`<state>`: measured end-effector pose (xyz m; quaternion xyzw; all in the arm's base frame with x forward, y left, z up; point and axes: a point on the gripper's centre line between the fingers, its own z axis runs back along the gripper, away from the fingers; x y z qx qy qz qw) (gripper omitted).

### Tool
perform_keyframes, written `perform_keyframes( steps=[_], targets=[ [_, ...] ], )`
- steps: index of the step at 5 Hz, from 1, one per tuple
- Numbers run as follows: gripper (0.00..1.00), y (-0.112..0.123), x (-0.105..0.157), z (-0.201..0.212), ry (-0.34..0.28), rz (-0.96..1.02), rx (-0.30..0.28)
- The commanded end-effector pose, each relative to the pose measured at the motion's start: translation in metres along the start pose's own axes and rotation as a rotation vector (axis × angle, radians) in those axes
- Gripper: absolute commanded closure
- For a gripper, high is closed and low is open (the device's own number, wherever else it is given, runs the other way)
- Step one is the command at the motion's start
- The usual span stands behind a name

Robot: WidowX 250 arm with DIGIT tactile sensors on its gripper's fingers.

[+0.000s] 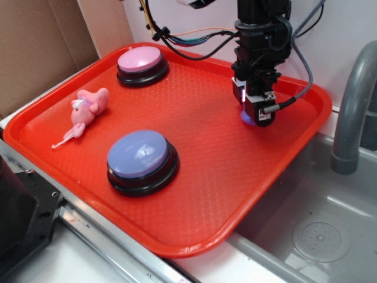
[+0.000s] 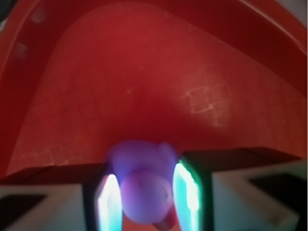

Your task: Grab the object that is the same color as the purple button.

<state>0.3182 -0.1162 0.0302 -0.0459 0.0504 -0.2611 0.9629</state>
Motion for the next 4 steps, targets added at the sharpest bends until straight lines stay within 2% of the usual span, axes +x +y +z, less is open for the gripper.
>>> perform_keyframes(
  steps=[1,2,3,4],
  targets=[
    [1.00,-0.010,-0.026,0.073,-0.110,0.081,0.147],
    [1.00,-0.021,-0.065,0.117,-0.178,0.192,0.255],
    [1.00,-0.039,-0.103,0.160,-0.227,0.307,0.315],
    [1.00,-0.049,-0.135,0.193,-0.243,0.491,0.306]
  ],
)
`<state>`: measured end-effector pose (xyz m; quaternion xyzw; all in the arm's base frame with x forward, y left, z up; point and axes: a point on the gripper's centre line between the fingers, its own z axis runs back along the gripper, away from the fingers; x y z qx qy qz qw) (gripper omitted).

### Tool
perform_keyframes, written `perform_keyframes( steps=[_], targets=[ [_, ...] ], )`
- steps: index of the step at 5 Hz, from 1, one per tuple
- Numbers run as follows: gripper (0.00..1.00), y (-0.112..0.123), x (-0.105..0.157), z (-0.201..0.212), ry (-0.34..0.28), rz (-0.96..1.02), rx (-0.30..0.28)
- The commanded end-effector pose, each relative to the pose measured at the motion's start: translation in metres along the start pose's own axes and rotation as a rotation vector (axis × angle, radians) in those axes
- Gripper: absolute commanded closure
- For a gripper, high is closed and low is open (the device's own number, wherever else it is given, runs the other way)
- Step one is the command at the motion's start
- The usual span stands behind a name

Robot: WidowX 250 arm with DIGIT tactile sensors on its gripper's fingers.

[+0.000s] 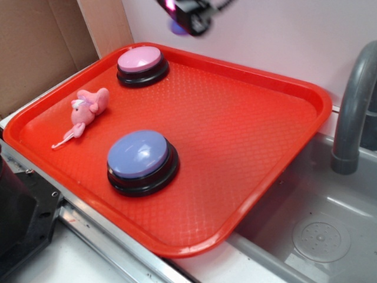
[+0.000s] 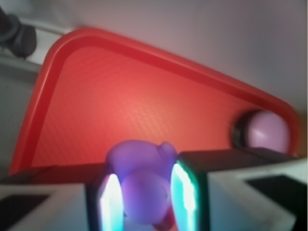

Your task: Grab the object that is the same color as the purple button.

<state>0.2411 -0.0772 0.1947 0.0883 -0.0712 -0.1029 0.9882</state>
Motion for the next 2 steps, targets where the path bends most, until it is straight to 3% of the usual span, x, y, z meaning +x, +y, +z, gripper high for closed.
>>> perform_keyframes(
  steps=[1,2],
  targets=[
    [1.00,0.010,-0.052,0.066,-0.046,0.347,0.029],
    [1.00,0.020,-0.066,0.062,-0.059,0.480,0.095]
  ],
)
